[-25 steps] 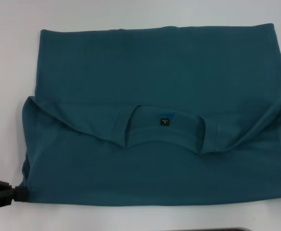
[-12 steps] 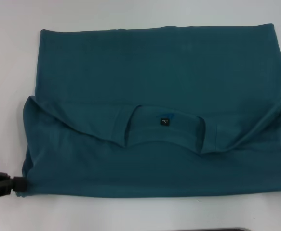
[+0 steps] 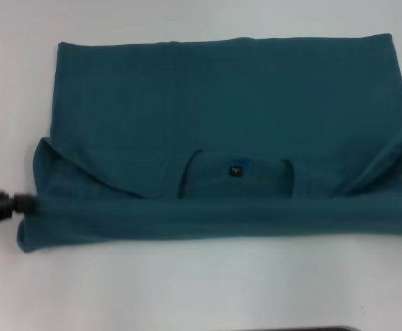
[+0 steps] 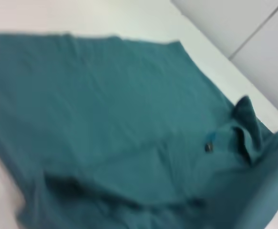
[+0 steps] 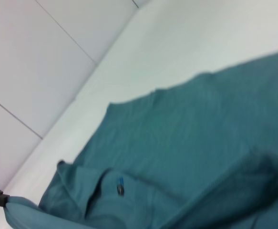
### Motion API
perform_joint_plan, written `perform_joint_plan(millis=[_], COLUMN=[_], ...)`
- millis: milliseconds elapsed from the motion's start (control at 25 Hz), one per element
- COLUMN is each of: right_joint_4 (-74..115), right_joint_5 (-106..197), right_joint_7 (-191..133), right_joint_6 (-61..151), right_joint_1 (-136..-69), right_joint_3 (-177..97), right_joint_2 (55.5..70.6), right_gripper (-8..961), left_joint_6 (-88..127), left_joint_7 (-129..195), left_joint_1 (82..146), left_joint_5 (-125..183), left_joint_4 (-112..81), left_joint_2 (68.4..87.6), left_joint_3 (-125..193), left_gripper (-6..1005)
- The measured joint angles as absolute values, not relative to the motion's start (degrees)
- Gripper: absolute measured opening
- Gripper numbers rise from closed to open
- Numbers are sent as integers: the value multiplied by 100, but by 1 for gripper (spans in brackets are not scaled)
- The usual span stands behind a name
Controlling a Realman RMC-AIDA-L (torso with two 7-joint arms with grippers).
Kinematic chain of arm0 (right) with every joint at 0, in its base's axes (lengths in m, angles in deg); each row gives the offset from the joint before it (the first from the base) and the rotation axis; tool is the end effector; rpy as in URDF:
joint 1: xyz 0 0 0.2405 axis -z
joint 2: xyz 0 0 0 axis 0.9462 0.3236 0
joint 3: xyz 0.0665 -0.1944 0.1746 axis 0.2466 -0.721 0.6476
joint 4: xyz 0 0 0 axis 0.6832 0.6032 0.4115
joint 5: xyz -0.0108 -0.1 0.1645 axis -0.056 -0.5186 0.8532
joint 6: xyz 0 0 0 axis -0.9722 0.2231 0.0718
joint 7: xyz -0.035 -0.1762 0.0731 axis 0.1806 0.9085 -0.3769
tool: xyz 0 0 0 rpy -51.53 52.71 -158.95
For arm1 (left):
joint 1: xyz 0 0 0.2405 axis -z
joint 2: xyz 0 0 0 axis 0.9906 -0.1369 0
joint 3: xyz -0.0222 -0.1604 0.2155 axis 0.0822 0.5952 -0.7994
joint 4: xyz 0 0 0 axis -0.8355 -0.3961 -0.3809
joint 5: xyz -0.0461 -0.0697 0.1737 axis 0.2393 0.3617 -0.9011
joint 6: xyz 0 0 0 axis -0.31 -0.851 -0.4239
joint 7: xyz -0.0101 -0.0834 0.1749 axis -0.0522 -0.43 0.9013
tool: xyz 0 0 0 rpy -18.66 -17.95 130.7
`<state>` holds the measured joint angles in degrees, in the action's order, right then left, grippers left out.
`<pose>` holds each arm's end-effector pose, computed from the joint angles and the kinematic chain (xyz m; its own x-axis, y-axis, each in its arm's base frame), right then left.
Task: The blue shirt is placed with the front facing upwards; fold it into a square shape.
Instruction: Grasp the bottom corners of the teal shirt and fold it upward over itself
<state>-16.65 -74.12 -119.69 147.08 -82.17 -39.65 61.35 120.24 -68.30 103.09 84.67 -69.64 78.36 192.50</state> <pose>0.3745 0.2033 0.0525 0.3632 -0.7169 -0.5952 -0.8992 -0.4371 -0.0222 -0.3239 0.2568 0.0128 0.5929 0.7508 0.2911 0.7875 -0.6161 -0.0153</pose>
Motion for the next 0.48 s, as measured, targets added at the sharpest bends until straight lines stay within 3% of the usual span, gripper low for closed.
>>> perform_joint_plan(millis=[480], right_joint_4=[-1573], right_joint_5=[-7403], right_joint_7=[-12316], right_joint_6=[14044], right_joint_1=[-9266], right_joint_3=[-3660], right_joint_2=[6203], right_gripper=[24], left_joint_6=[10511], left_joint_7=[-6995], left_joint_1=[11416], left_joint_5=[8558], left_joint_4=[-6344], left_joint_2=[7935], left_joint_3=[19420], left_gripper=[1])
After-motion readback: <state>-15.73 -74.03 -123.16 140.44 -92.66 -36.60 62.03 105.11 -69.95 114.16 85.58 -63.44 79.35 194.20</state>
